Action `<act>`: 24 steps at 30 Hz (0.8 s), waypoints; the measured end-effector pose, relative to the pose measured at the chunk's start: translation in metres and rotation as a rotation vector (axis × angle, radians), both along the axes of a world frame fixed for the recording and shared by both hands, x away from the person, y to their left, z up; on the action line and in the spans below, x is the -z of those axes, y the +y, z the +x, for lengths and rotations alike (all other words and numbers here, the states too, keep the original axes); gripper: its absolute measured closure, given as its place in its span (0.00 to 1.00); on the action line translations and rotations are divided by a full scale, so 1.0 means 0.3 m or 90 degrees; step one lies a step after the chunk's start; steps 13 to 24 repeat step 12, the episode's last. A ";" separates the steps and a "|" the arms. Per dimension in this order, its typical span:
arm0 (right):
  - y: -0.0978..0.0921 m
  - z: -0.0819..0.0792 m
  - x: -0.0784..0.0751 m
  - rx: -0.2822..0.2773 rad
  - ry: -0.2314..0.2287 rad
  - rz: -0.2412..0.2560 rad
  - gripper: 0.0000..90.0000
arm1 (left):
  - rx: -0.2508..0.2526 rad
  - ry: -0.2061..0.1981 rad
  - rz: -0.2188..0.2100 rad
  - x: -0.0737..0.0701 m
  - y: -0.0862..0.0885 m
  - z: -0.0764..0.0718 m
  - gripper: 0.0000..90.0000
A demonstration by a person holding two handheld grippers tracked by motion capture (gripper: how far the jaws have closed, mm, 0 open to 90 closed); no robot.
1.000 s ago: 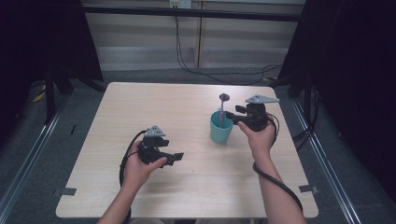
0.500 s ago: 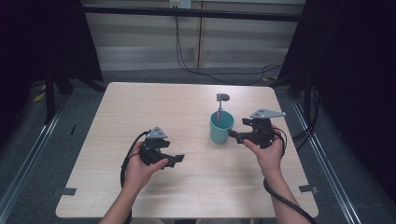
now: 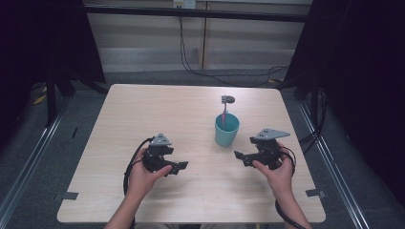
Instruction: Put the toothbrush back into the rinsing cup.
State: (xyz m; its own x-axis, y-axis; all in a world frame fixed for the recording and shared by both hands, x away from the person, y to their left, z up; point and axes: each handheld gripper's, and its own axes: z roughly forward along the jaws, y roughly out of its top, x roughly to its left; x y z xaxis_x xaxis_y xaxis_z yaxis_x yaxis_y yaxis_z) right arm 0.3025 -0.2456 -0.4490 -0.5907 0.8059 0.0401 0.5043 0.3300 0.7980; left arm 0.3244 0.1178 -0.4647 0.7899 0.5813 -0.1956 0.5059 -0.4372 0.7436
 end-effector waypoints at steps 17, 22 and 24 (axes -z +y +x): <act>-0.009 -0.058 0.072 -0.014 0.015 -0.016 0.15 | -0.002 0.007 0.010 0.045 0.020 -0.011 0.19; -0.009 -0.058 0.072 -0.014 0.015 -0.016 0.15 | -0.002 0.007 0.010 0.045 0.020 -0.011 0.19; -0.009 -0.058 0.072 -0.014 0.015 -0.016 0.15 | -0.002 0.007 0.010 0.045 0.020 -0.011 0.19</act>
